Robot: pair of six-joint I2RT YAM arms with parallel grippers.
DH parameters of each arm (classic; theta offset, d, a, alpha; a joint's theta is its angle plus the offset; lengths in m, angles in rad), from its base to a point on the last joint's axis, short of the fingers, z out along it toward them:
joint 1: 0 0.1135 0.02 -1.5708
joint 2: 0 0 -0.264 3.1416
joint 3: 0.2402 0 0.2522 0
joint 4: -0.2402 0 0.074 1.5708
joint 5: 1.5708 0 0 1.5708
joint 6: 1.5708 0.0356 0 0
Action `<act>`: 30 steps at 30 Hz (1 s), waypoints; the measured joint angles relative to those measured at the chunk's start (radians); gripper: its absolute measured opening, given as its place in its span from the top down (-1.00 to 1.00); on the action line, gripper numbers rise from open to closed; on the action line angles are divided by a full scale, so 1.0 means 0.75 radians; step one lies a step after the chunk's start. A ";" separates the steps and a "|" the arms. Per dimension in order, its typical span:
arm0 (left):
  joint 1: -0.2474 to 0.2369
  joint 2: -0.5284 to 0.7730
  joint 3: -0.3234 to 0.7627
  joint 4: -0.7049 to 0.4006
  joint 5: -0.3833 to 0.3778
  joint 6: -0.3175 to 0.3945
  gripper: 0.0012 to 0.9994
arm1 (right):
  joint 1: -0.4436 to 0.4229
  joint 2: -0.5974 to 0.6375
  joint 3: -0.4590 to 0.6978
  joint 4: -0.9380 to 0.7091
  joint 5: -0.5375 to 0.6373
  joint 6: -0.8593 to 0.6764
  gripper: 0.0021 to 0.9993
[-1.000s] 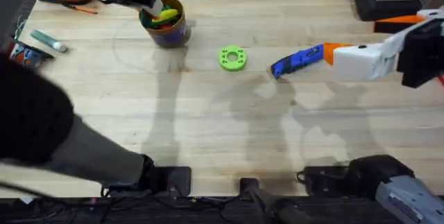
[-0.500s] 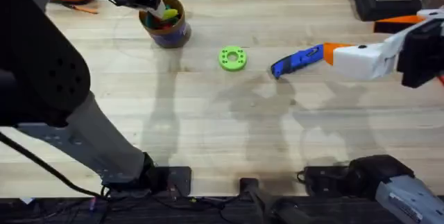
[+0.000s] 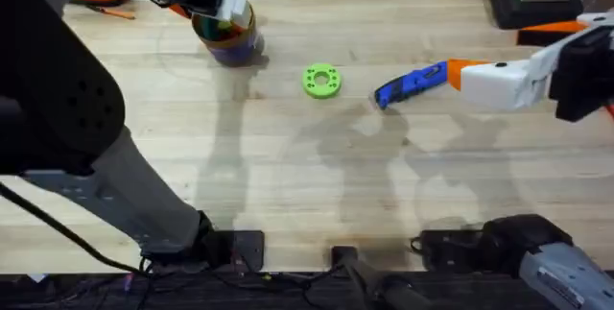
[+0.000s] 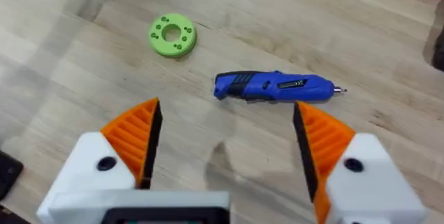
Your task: Pick up the gripper from the table and insert it into the empty holder that is missing its gripper. Then pick up a screw, insert it into the mounting hole, and use the screwdriver to tighten it. Finally, clean up the table by picking up the vegetable and placing it into the bucket.
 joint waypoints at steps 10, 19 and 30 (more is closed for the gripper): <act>0.000 0.000 0.089 -0.082 0.003 0.000 -0.97 | 0.000 0.000 0.000 0.000 0.000 0.000 -0.99; -0.006 -0.105 0.191 -0.185 0.007 0.000 -0.98 | 0.000 0.000 0.000 0.000 0.000 0.000 -0.99; -0.135 -0.464 -0.023 -0.185 -0.004 -0.091 -0.98 | 0.000 0.000 0.000 0.024 0.000 0.000 -0.99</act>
